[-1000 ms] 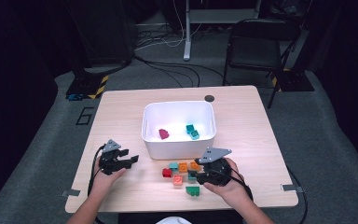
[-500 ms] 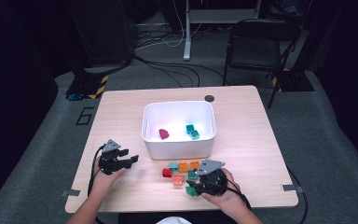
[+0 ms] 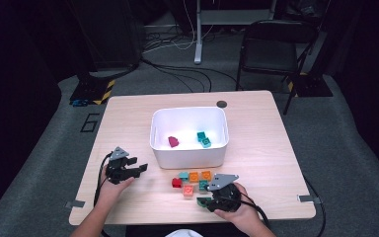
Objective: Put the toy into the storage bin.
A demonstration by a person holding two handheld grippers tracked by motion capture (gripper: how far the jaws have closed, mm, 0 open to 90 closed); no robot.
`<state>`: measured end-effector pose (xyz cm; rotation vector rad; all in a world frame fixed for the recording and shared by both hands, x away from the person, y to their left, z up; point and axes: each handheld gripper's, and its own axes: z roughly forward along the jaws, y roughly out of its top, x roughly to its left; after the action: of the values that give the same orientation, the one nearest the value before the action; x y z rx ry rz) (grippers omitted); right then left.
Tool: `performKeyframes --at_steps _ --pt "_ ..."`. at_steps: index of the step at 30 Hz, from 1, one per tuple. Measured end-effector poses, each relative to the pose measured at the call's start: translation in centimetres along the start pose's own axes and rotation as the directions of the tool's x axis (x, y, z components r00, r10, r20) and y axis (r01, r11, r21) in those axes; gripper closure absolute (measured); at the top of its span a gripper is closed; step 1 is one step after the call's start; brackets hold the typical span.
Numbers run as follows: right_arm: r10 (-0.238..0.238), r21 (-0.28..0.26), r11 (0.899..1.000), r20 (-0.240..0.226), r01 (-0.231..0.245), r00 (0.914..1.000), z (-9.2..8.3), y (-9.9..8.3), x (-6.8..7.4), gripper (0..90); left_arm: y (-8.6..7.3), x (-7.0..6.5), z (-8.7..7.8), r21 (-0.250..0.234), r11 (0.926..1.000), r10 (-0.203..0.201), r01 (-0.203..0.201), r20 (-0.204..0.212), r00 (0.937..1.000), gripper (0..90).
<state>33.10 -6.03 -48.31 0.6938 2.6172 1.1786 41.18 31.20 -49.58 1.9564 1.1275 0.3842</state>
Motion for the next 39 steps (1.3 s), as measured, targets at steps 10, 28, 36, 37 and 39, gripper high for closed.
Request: performKeyframes --at_steps 10,28,36,37,39 --pt "-0.009 0.052 0.999 -0.055 0.012 0.9984 0.8 -0.8 0.0 52.4 0.1 0.0 0.1 0.001 1.0000 0.003 -0.003 0.000 1.0000 40.1" --pt "0.043 0.090 0.995 0.000 -0.043 0.9991 1.9 -0.8 -0.9 62.7 -0.2 0.1 -0.2 0.001 1.0000 -0.001 0.001 -0.010 1.0000 40.1" --pt "0.055 0.085 0.995 -0.012 -0.053 0.9984 1.7 -1.0 -1.2 54.5 -0.2 0.1 -0.2 -0.007 1.0000 -0.006 0.006 -0.010 0.9999 40.1" --pt "0.054 0.087 0.995 -0.013 -0.053 0.9985 1.5 -1.0 -1.1 54.2 -0.2 0.1 -0.2 -0.003 1.0000 -0.004 0.004 -0.011 0.9999 40.1" --pt "0.042 0.088 0.995 -0.014 -0.041 0.9990 1.5 -1.1 -1.1 54.1 -0.2 0.1 -0.2 -0.005 1.0000 -0.002 0.002 -0.011 0.9999 40.1"
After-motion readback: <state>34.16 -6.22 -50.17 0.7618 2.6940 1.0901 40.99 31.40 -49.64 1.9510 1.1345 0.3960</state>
